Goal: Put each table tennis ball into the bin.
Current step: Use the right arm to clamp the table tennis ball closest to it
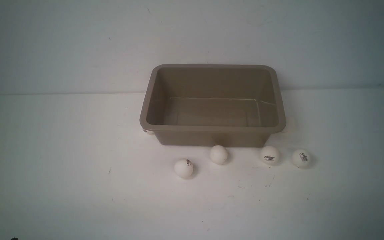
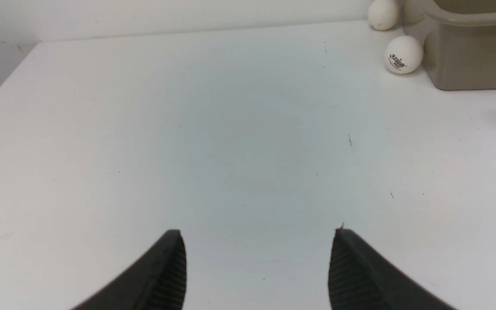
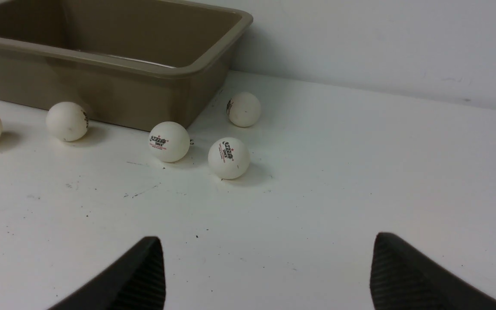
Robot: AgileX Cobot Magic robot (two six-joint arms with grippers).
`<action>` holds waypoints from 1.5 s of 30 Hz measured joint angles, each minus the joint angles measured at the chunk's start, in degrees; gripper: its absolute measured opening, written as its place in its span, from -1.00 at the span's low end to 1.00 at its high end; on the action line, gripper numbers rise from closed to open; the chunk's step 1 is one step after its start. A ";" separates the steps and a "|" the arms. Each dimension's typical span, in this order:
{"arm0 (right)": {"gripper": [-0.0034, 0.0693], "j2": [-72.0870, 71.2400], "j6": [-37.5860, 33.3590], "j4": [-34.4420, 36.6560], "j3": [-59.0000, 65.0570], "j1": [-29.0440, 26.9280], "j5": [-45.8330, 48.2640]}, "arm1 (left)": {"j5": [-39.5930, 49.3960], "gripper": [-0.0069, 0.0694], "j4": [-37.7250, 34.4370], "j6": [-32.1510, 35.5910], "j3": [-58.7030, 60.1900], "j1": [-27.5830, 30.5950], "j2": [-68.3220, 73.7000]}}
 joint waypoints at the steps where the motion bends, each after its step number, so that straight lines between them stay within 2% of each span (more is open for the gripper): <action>1: 0.70 0.00 0.00 0.00 0.00 0.00 0.00 | 0.00 0.24 0.00 0.00 0.00 0.00 0.00; 9: 0.70 0.00 0.18 -0.03 0.22 0.00 -1.80 | 0.00 0.24 0.00 0.00 0.00 0.00 0.00; 14: 0.70 0.00 0.23 4.67 0.10 0.00 -6.89 | 0.00 0.24 0.00 0.00 0.00 0.00 0.00; 20: 0.70 0.00 -2.86 4.87 -10.68 0.00 -4.85 | 0.00 0.24 0.00 0.00 0.00 0.00 0.00; 25: 0.70 0.00 -2.74 4.99 -24.33 0.00 5.61 | 0.00 0.24 0.00 0.00 0.00 0.00 0.00; 32: 0.70 0.00 0.49 6.03 -33.52 0.00 22.64 | 0.00 0.24 0.00 0.00 0.00 0.00 0.00; 39: 0.70 -0.02 0.88 10.47 -33.17 0.00 25.53 | 0.00 0.24 0.00 0.00 0.00 0.00 0.00; 45: 0.70 -0.02 1.14 11.00 -32.55 0.00 25.80 | 0.00 0.24 0.00 0.00 0.00 0.00 0.00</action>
